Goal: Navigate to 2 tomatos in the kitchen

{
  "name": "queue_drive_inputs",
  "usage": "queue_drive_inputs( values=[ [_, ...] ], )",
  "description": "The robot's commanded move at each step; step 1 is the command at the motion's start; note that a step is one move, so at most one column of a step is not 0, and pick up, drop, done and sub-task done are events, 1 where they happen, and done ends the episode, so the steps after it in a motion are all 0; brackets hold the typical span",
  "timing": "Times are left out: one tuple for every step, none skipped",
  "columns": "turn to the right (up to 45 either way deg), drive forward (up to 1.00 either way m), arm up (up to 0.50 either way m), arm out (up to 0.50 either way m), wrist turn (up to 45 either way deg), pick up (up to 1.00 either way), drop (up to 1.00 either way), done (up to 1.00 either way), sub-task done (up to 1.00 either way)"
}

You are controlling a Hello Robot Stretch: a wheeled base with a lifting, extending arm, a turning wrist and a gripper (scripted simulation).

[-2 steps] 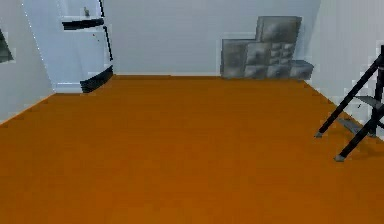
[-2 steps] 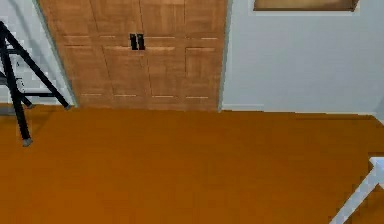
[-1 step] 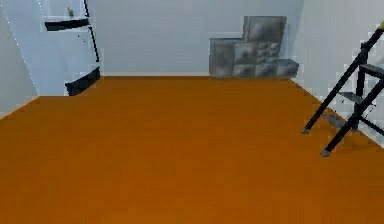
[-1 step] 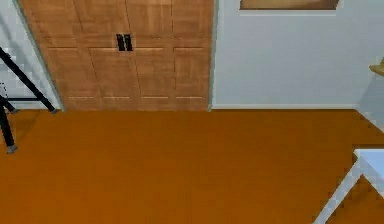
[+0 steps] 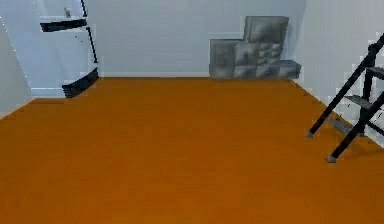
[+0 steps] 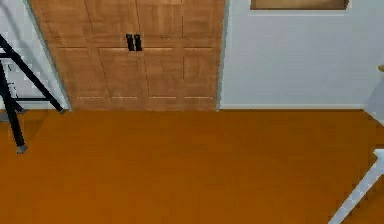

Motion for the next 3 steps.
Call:
queue_drive_inputs(
  values=[
    [-45.0,0.00,0.00,0.00,0.0,0.00,0.00,0.00,0.00],
    [-42.0,0.00,0.00,0.00,0.0,0.00,0.00,0.00,0.00],
    [0.0,0.60,0.00,0.00,0.0,0.00,0.00,0.00,0.00]
  ],
)
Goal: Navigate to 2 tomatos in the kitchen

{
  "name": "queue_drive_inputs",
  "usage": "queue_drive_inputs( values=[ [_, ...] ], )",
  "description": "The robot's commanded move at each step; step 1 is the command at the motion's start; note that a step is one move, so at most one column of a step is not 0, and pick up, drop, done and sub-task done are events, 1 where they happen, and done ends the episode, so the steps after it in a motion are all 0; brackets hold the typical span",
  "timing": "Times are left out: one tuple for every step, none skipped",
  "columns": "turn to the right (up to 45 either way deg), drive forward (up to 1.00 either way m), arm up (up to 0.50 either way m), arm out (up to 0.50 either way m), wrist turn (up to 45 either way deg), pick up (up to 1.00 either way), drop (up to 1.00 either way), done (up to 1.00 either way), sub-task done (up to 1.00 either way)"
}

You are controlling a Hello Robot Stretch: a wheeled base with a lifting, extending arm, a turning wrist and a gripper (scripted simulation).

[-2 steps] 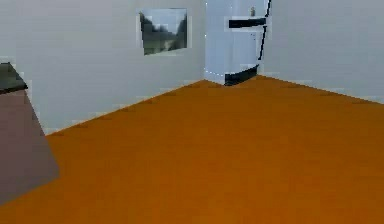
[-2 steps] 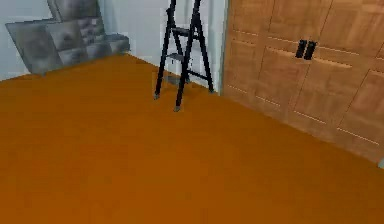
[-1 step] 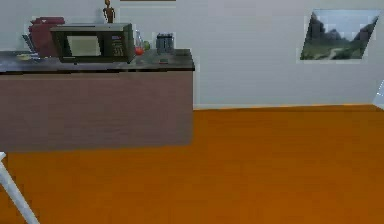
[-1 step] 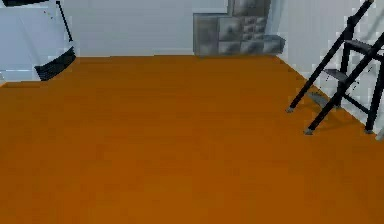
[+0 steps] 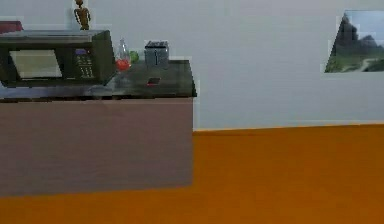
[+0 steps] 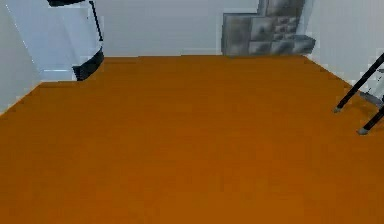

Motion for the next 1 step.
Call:
queue_drive_inputs(
  values=[
    [-15.0,0.00,0.00,0.00,0.0,0.00,0.00,0.00,0.00]
  ],
)
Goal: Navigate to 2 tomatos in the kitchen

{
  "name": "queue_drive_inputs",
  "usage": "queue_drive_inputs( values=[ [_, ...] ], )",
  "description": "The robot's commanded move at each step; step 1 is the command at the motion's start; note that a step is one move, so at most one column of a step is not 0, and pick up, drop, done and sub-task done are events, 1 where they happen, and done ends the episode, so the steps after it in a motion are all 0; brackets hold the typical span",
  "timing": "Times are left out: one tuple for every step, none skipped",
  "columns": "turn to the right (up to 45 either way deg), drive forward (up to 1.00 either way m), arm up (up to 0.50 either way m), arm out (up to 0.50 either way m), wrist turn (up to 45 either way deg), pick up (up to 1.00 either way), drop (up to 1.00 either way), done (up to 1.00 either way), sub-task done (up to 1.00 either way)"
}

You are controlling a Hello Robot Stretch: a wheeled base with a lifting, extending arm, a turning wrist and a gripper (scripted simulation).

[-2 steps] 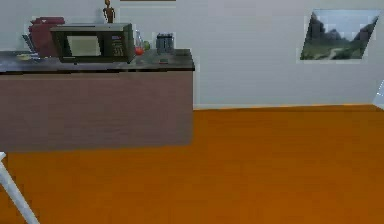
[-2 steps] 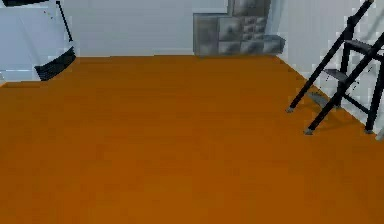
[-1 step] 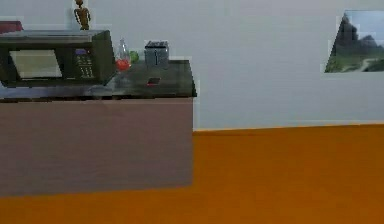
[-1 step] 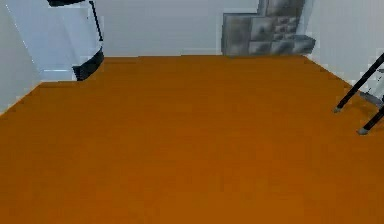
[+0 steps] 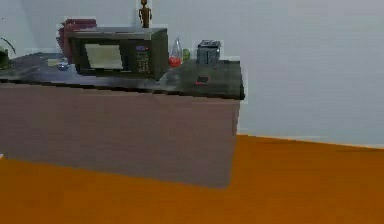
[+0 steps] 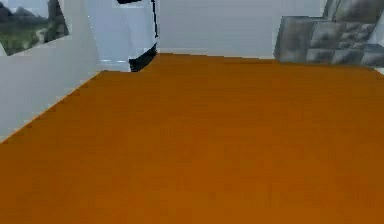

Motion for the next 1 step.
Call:
queue_drive_inputs(
  values=[
    [0.0,0.70,0.00,0.00,0.0,0.00,0.00,0.00,0.00]
  ],
)
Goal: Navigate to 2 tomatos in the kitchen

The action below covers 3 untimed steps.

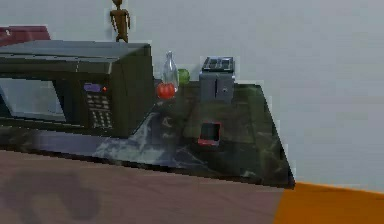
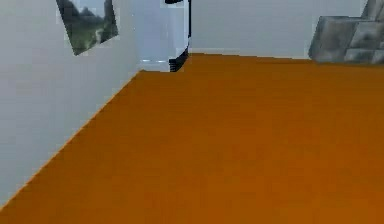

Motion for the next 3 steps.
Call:
queue_drive_inputs(
  values=[
    [0.0,0.00,0.00,0.00,0.0,0.00,0.00,0.00,1.00],
    [-45.0,0.00,0.00,0.00,0.0,0.00,0.00,0.00,0.00],
    [-33.0,0.00,0.00,0.00,0.0,0.00,0.00,0.00,0.00]
  ],
)
